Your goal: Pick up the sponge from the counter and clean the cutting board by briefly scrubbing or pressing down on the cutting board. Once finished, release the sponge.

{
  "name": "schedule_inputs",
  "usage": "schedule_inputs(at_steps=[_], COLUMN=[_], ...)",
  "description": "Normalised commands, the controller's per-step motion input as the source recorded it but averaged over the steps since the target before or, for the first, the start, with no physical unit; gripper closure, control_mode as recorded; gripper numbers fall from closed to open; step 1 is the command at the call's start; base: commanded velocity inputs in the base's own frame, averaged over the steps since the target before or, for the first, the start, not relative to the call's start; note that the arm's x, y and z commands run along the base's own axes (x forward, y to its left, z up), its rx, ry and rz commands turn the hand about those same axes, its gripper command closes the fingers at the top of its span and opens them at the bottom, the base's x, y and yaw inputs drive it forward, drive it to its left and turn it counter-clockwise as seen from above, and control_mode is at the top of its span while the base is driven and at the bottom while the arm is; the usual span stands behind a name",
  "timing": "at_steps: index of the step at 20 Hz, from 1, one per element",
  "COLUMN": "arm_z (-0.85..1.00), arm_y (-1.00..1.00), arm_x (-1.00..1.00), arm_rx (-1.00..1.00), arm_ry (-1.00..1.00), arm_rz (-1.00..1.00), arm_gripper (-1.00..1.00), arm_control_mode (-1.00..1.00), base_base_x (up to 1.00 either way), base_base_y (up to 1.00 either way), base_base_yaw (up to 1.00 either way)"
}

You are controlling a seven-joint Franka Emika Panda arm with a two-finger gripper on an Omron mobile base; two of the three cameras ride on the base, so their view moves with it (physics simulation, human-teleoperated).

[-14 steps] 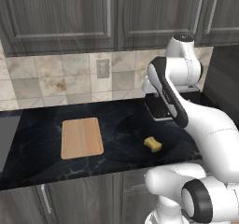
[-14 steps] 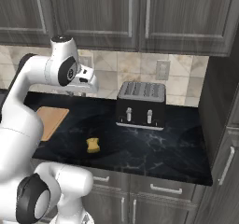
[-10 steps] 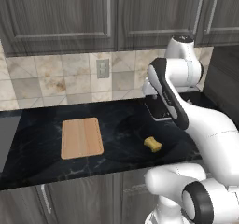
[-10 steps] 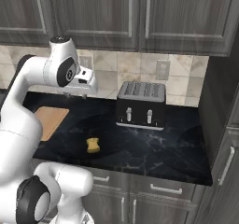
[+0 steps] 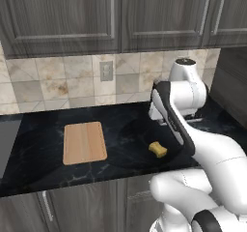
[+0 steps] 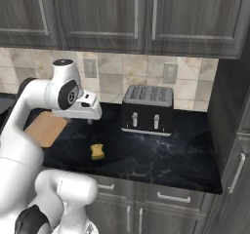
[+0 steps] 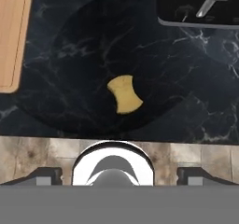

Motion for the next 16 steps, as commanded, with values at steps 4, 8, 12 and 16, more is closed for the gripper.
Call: schedule_inputs(at_steps=[4, 8, 12, 16], arm_z=[-0.72, -0.68, -0.37, -0.12], arm_y=[0.00, -0.14, -0.04, -0.06], arm_x=[-0.45, -0.01, 0.04, 0.35], arm_rx=[-0.07, -0.03, 0.00, 0.03], arm_ry=[0.08, 0.19, 0.10, 0.03], arm_rz=[0.00, 0.00, 0.00, 0.04], arm_gripper=[-1.00, -1.00, -1.00, -1.00], arm_control_mode=[-1.00, -1.00, -1.00, -1.00], base_base_x=[0.00, 0.00, 0.00, 0.00], base_base_y=[0.00, 0.00, 0.00, 0.00], base_base_yaw=[0.00, 0.00, 0.00, 0.00])
